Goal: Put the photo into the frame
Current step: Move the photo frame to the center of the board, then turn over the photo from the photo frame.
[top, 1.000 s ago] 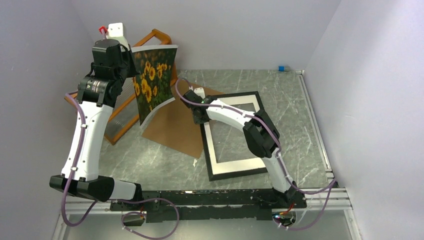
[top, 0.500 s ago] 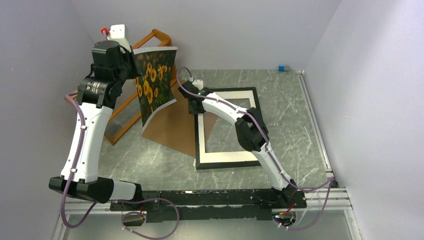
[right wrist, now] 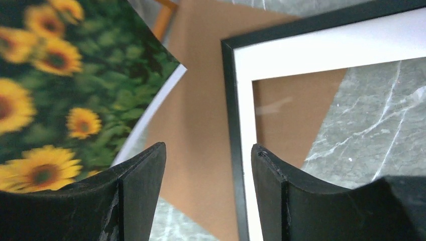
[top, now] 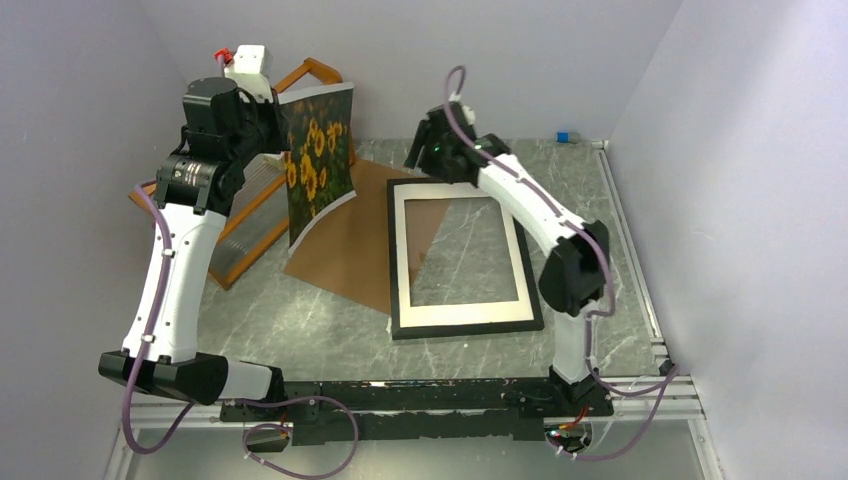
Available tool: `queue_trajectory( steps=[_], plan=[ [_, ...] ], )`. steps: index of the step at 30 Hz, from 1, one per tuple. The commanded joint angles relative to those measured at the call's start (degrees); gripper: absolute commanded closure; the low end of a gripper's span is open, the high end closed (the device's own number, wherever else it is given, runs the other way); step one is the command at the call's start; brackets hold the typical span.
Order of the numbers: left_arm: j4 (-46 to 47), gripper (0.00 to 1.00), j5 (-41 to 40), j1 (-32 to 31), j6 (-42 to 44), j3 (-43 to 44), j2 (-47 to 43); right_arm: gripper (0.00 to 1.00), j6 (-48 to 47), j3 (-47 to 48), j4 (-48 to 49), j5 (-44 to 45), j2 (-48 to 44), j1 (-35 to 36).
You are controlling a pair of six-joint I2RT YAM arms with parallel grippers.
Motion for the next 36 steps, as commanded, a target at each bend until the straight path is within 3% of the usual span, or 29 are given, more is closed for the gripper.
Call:
queue_trajectory(
  steps=[1, 3, 9, 12, 17, 23, 29, 32, 36],
  plan=[
    [7.42, 0.97, 12.07, -0.11, 6.97, 3.4, -0.5, 0.34, 7.96, -3.25, 3.2, -7.98, -7.23, -4.0],
    [9.55, 0.97, 17.23, -0.2, 9.42, 3.23, -0.5, 0.33, 11.56, -3.83, 2.93, -10.69, -8.88, -5.38],
    [13.21, 0.98, 28.81, -1.18, 13.21, 2.57, -0.32, 0.31, 20.48, -7.24, 14.8, -22.79, -12.94, -7.91],
    [13.9, 0.97, 36.53, -3.05, 17.45, -1.08, -1.04, 0.22, 27.47, -7.71, 18.89, -25.1, -13.52, -8.51],
    [12.93, 0.97, 34.0, -8.59, 20.66, -7.74, -0.83, 0.18, 34.42, -3.26, 15.0, -25.91, -12.07, -9.55],
    [17.75, 0.98, 27.77, -15.07, 19.75, -17.45, -0.96, 0.18, 39.03, -17.45, 17.81, -18.73, -20.76, -11.58],
    [19.52, 0.98, 33.34, -17.15, 17.14, -21.33, -0.54, 0.18, 40.96, -26.53, 14.25, -21.85, -22.84, -13.99],
    [18.91, 0.97, 34.56, -17.75, 17.53, -22.2, 0.03, 0.19, 41.79, -30.81, 17.01, -23.72, -23.5, -14.94],
    [17.39, 0.97, 36.33, -18.7, 19.45, -22.54, 0.97, 0.22, 40.4, -29.3, 14.87, -25.54, -21.2, -15.46]
  ],
)
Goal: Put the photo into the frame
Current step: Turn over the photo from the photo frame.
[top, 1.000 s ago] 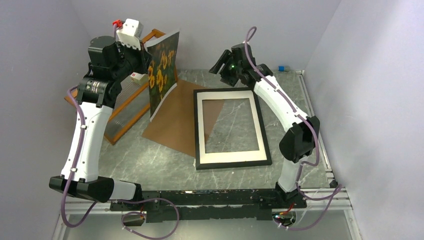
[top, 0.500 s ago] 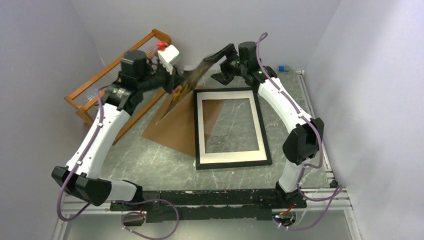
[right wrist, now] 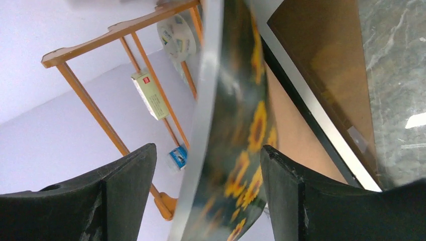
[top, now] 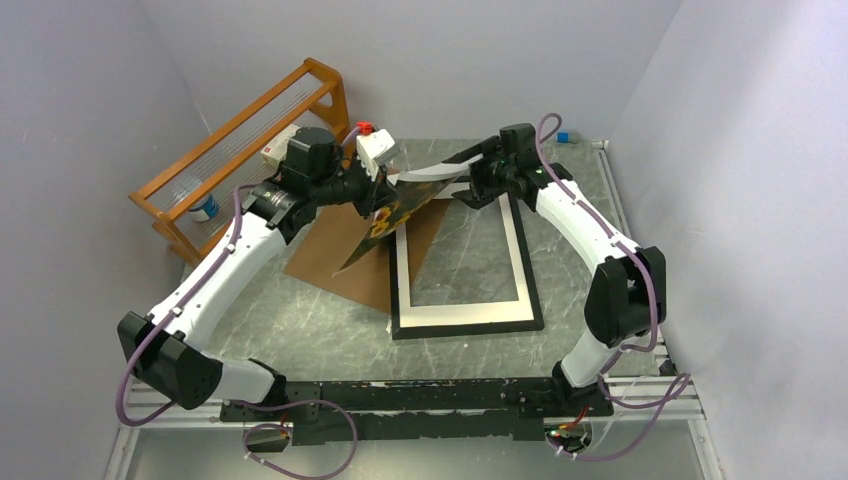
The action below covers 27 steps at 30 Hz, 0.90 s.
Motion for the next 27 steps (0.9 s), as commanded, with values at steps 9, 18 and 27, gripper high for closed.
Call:
queue_trajectory(
  steps=[9, 18, 27],
  plan=[
    [0.32, 0.96, 2.99, -1.87, 3.82, -1.96, 1.52, 0.56, -2.07, -2.19, 3.48, -7.26, 0.37, -1.85],
    [0.02, 0.92, 2.25, -1.87, 3.55, -5.43, 0.52, 0.91, -6.88, -9.81, 9.11, -15.29, 0.24, -5.39],
    [0.86, 0.92, 2.69, -1.87, 2.24, -5.01, 2.04, 0.94, -10.64, -9.7, 10.0, -18.15, 3.62, -6.44]
  ],
)
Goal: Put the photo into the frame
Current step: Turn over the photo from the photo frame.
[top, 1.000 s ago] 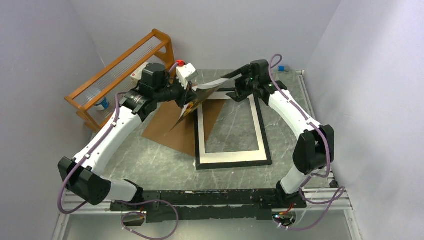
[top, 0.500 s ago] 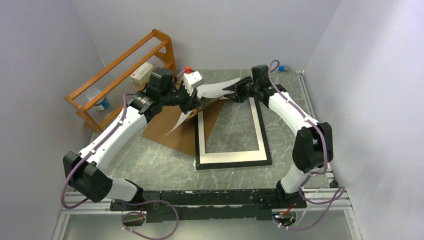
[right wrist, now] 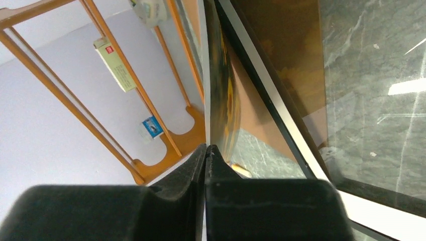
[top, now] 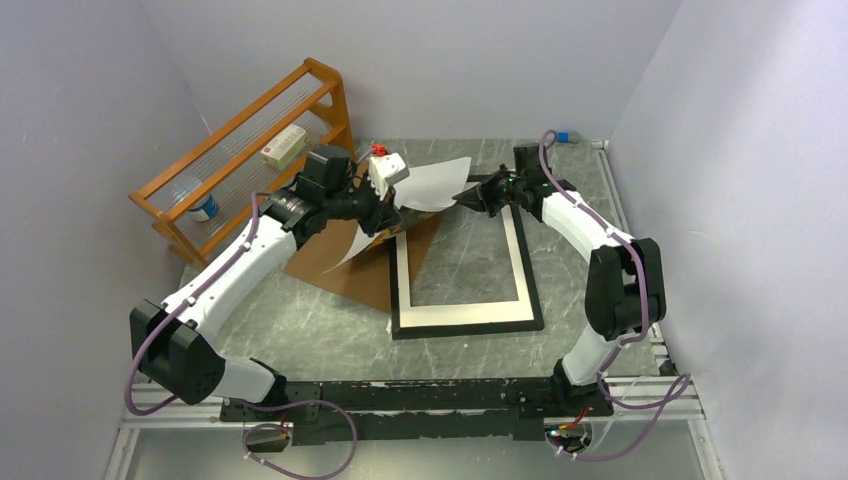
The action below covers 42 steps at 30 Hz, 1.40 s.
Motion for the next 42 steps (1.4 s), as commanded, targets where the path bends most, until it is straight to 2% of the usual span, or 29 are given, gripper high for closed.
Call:
queue_trajectory(
  steps=[1, 4, 7, 12, 15, 16, 17, 20, 23, 27, 30, 34, 37, 42],
  plan=[
    [1.94, 0.95, 1.49, -0.25, 0.4, 1.15, 0.54, 0.86, -2.84, 0.93, 2.0, -3.49, 2.11, -0.32],
    [2.13, 0.97, 2.71, -0.28, 0.58, 1.05, 0.8, 0.69, -2.43, 1.22, 2.38, -4.29, 3.07, -0.19],
    [2.77, 0.97, 3.53, -0.27, 0.68, 0.86, 0.93, 0.62, -2.58, 3.39, 2.01, -4.85, 5.38, -0.21],
    [2.39, 0.97, 4.23, -0.26, 1.46, 2.62, 2.24, 0.61, -4.16, 9.15, -1.43, -5.91, 8.77, 0.19],
    [2.79, 0.97, 4.0, -0.27, 1.41, 2.92, 2.47, 0.68, -4.56, 8.77, -1.62, -6.82, 8.71, 0.1],
    [2.81, 0.95, 3.89, -0.26, 1.39, 2.97, 2.4, 0.76, -4.41, 8.05, -0.94, -6.95, 8.34, 0.09],
    [2.81, 0.88, 3.8, -0.28, 1.24, 2.79, 2.22, 0.83, -4.45, 7.34, -0.41, -6.98, 8.02, 0.0],
    [2.64, 0.59, 3.49, -0.27, 0.76, 2.22, 1.68, 1.0, -6.01, 6.16, 0.55, -7.23, 7.43, -0.25],
    [1.88, 0.3, 3.39, -0.26, -0.08, 1.63, 0.91, 1.0, -12.56, 6.06, 0.01, -6.94, 7.3, -0.69],
    [-0.45, 0.09, 3.87, -0.28, -1.51, 1.37, -0.15, 1.0, -23.05, 3.06, 3.37, -12.69, 7.27, -2.66],
    [1.75, 0.07, 3.57, -0.23, -4.76, -1.14, -1.55, 1.0, -33.4, 1.44, 2.82, -15.16, 7.33, -4.14],
    [6.26, 0.07, 0.74, -0.24, -10.4, -4.83, -3.18, 1.0, -46.84, 2.99, -6.76, -9.75, 8.27, -4.76],
    [9.14, 0.06, -5.96, -0.23, -15.93, -7.05, -3.57, 1.0, -50.12, 0.28, -7.44, -5.99, 6.88, -5.82],
    [8.12, 0.06, -17.61, 0.21, -22.17, -7.93, -0.29, 1.0, -58.69, -1.32, -11.96, 2.63, 5.23, -6.68]
  ],
)
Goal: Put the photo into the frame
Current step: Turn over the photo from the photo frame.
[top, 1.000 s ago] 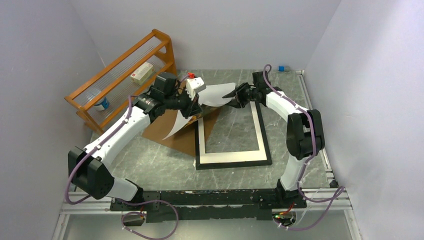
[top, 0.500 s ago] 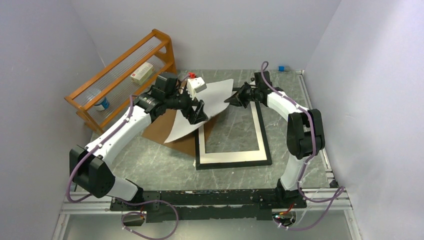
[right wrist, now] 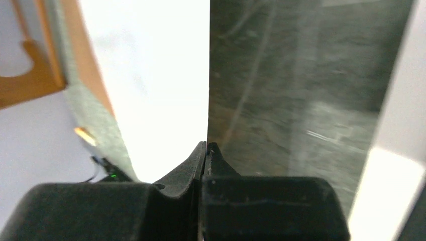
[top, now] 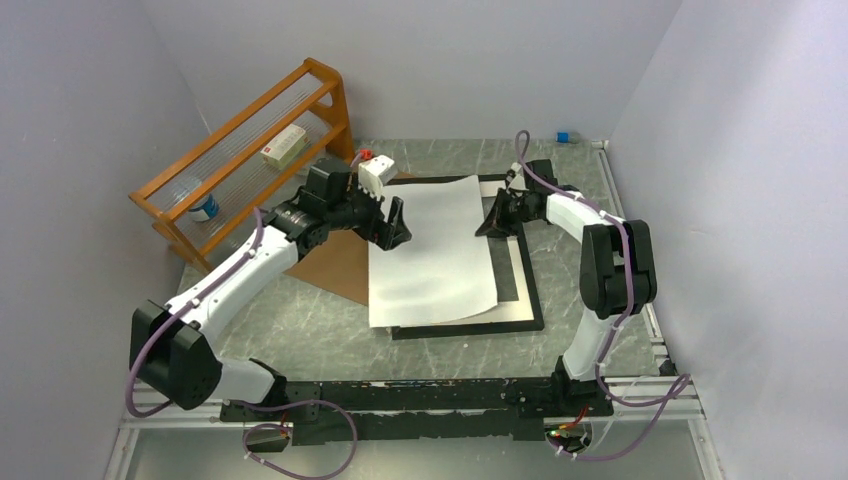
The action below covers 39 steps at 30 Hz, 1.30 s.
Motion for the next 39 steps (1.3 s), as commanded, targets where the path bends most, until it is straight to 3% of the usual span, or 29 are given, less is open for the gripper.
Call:
queue_trajectory(
  steps=[1, 7, 17, 32, 39],
  plan=[
    [2.15, 0.06, -11.85, 0.44, -8.47, -0.53, 2.59, 1.0, -12.81, 0.63, -6.14, 9.75, -2.94, -0.86],
    [0.63, 0.06, -11.79, 4.3, -15.75, -0.63, 9.87, 1.0, -19.27, 2.9, -10.01, 18.6, -2.53, -1.44],
    [-3.21, 0.11, -7.77, 10.23, -21.87, 1.95, 20.57, 1.0, -23.75, 3.12, -7.72, 24.33, -4.5, -1.44],
    [-2.54, 0.14, -3.39, 10.44, -21.82, 3.8, 25.92, 1.0, -18.53, 2.22, -6.13, 20.22, -3.96, -1.35],
    [-2.61, 0.16, -2.37, 10.71, -22.05, 4.34, 27.22, 1.0, -12.93, 2.64, -9.34, 25.17, -2.5, -1.21]
  ],
)
